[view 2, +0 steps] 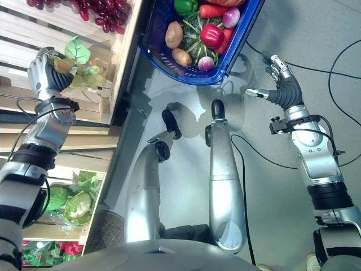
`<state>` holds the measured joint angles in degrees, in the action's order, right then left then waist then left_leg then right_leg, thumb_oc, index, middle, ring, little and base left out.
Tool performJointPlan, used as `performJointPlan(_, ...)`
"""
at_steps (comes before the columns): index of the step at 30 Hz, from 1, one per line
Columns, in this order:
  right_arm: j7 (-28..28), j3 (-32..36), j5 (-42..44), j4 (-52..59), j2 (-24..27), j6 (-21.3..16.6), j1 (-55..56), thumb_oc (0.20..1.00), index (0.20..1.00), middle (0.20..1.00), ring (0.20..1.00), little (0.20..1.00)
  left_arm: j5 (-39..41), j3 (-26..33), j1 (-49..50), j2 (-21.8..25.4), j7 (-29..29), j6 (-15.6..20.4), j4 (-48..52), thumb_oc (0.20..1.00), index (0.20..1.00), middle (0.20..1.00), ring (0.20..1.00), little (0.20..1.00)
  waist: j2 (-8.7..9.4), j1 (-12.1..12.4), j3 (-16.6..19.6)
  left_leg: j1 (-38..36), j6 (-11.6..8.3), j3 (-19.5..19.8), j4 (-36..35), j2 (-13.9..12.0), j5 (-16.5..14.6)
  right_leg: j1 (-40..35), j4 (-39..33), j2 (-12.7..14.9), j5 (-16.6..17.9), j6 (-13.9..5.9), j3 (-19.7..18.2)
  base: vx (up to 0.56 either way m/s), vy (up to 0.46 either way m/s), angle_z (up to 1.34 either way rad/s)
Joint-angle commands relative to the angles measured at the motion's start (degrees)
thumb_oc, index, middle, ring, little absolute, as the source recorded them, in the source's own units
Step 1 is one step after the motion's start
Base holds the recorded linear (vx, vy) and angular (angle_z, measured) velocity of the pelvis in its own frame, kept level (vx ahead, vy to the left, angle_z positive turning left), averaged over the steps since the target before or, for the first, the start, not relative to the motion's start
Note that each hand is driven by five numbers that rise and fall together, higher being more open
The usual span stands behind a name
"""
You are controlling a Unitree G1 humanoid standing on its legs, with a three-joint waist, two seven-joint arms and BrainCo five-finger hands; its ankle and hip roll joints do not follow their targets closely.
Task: Pick up fruits and vegetables into the basket
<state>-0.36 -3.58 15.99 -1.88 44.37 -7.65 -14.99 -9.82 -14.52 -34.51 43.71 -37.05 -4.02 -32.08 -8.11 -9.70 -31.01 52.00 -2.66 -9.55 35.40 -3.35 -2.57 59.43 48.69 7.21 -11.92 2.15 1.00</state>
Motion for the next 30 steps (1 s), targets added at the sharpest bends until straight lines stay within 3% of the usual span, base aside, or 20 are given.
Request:
performJointPlan(1, -1.8, -0.5, -5.8, 6.5, 0.0, 0.1, 1.0, 1.0, 1.0, 1.0, 1.0, 1.0, 5.4, 7.3, 3.9, 3.8, -2.7, 6.3, 2.3, 0.2, 0.2, 0.2, 0.2, 0.2, 2.05, 0.2, 1.2, -3.3, 0.39, -2.7, 1.0, 2.2, -4.8, -4.2, -6.0, -2.1, 2.9, -4.12, 0.8, 0.01, -0.054, 0.11)
performJointPlan(7, -0.6, -2.6, -13.8, 8.5, -0.1, 3.5, -1.1, 1.0, 1.0, 1.0, 1.0, 1.0, 12.7, 12.0, 7.5, 1.2, 0.0, 13.6, 11.0, 0.2, 0.2, 0.2, 0.2, 0.2, 2.82, 2.1, 1.2, -6.2, 1.14, -1.5, 0.5, 3.0, -5.4, -8.1, -6.9, -2.1, 2.4, -4.09, 2.2, 0.0, -0.073, 0.08)
performJointPlan(10, -1.2, -4.5, -18.4, 9.3, -0.6, 4.1, -3.3, 1.0, 1.0, 1.0, 1.0, 1.0, 15.1, 13.2, 8.2, 0.3, 2.2, 15.5, 15.6, 0.2, 0.2, 0.2, 0.2, 0.2, 3.31, 3.1, 1.2, -7.5, 1.52, -0.7, 0.3, 3.3, -5.9, -10.0, -7.2, -2.2, 2.1, -4.08, 2.9, -0.02, -0.095, 0.11)
performJointPlan(11, -1.3, -4.7, -18.8, 9.5, -0.6, 4.3, -4.1, 1.0, 1.0, 1.0, 1.0, 1.0, 15.2, 13.6, 7.9, 0.2, 2.3, 15.6, 16.4, 0.2, 0.2, 0.2, 0.2, 0.2, 3.38, 3.2, 1.2, -6.5, 1.96, -1.2, -0.3, 3.3, -4.3, -9.1, -7.9, -2.1, 3.7, -3.7, 3.3, 0.0, -0.079, 0.09)
performJointPlan(14, -1.3, -7.3, -20.9, 9.9, -1.4, 6.2, -7.9, 1.0, 1.0, 1.0, 1.0, 1.0, 16.5, 13.7, 7.9, -1.1, 4.3, 16.9, 21.3, 0.2, 0.2, 0.2, 0.2, 0.2, 3.67, 4.6, 1.2, -9.0, 2.06, 0.1, -0.1, 4.0, -6.0, -12.0, -7.7, -2.2, 2.1, -3.99, 3.8, 0.01, -0.074, 0.1)
performJointPlan(16, -1.0, -8.7, -22.0, 9.6, -1.8, 7.2, -10.4, 1.0, 1.0, 1.0, 1.0, 1.0, 14.9, 13.7, 7.6, -1.5, 4.9, 16.9, 23.2, 0.2, 0.2, 0.2, 0.2, 0.2, 3.7, 5.0, 1.2, -8.5, 2.63, 0.0, -0.7, 4.1, -4.6, -11.7, -8.3, -2.2, 3.5, -3.51, 4.4, -0.05, -0.05, 0.05)
performJointPlan(21, -1.5, -10.4, -21.0, 9.0, -2.2, 10.1, -13.4, 1.0, 1.0, 1.0, 1.0, 1.0, 8.1, 13.0, 7.0, -0.7, 4.7, 13.6, 25.1, 0.2, 0.2, 0.2, 0.2, 0.2, 3.92, 5.9, 1.2, -9.6, 2.89, 0.5, -1.1, 4.5, -4.6, -13.2, -8.6, -2.2, 3.3, -3.34, 4.9, 0.02, -0.056, 0.05)
performJointPlan(22, -2.2, -10.6, -20.0, 8.7, -2.1, 11.3, -14.0, 1.0, 1.0, 1.0, 1.0, 1.0, 5.7, 12.4, 6.4, 0.3, 4.3, 11.3, 24.7, 0.451, 0.451, 0.451, 0.451, 0.451, 4.01, 6.0, 1.2, -9.6, 3.02, 0.5, -1.0, 4.4, -4.6, -13.3, -8.6, -2.2, 3.3, -3.32, 5.0, 0.01, -0.043, 0.04)
performJointPlan(23, -2.4, -10.6, -19.6, 8.7, -2.1, 11.6, -14.1, 1.0, 1.0, 1.0, 1.0, 1.0, 5.3, 12.1, 6.2, 0.7, 4.1, 10.3, 24.6, 0.523, 0.523, 0.523, 0.523, 0.523, 4.05, 5.9, 1.2, -9.6, 3.08, 0.5, -0.9, 4.4, -4.6, -13.2, -8.5, -2.2, 3.4, -3.3, 5.0, 0.02, -0.044, 0.03)
performJointPlan(24, -2.8, -10.5, -19.1, 8.6, -2.0, 12.3, -14.2, 1.0, 1.0, 1.0, 1.0, 1.0, 4.7, 11.7, 5.8, 1.1, 4.4, 8.3, 24.3, 0.853, 0.853, 0.853, 0.853, 0.853, 4.09, 5.9, 1.2, -9.5, 3.17, 0.4, -0.9, 4.3, -4.7, -13.1, -8.4, -2.2, 3.4, -3.3, 5.0, 0.0, 0.0, 0.0)
performJointPlan(25, -3.8, -10.6, -17.5, 8.4, -1.8, 13.2, -14.1, 1.0, 1.0, 1.0, 1.0, 1.0, 5.6, 10.8, 5.4, 1.9, 5.5, 5.4, 23.3, 1.0, 1.0, 1.0, 1.0, 1.0, 4.11, 5.7, 1.2, -9.3, 3.26, 0.3, -0.6, 4.1, -4.7, -12.8, -8.2, -2.3, 3.4, -3.31, 4.9, 0.0, 0.0, 0.0)
performJointPlan(30, -4.8, -9.4, -15.0, 8.2, -2.2, 10.7, -11.3, 1.0, 1.0, 1.0, 1.0, 1.0, 1.7, 8.1, 5.3, 2.5, 5.0, -1.7, 21.0, 1.0, 1.0, 1.0, 1.0, 1.0, 4.23, 4.5, 1.2, -8.4, 3.55, -0.3, 0.2, 3.7, -5.1, -11.7, -7.6, -2.8, 3.3, -3.3, 4.3, 0.01, -0.004, -0.04)
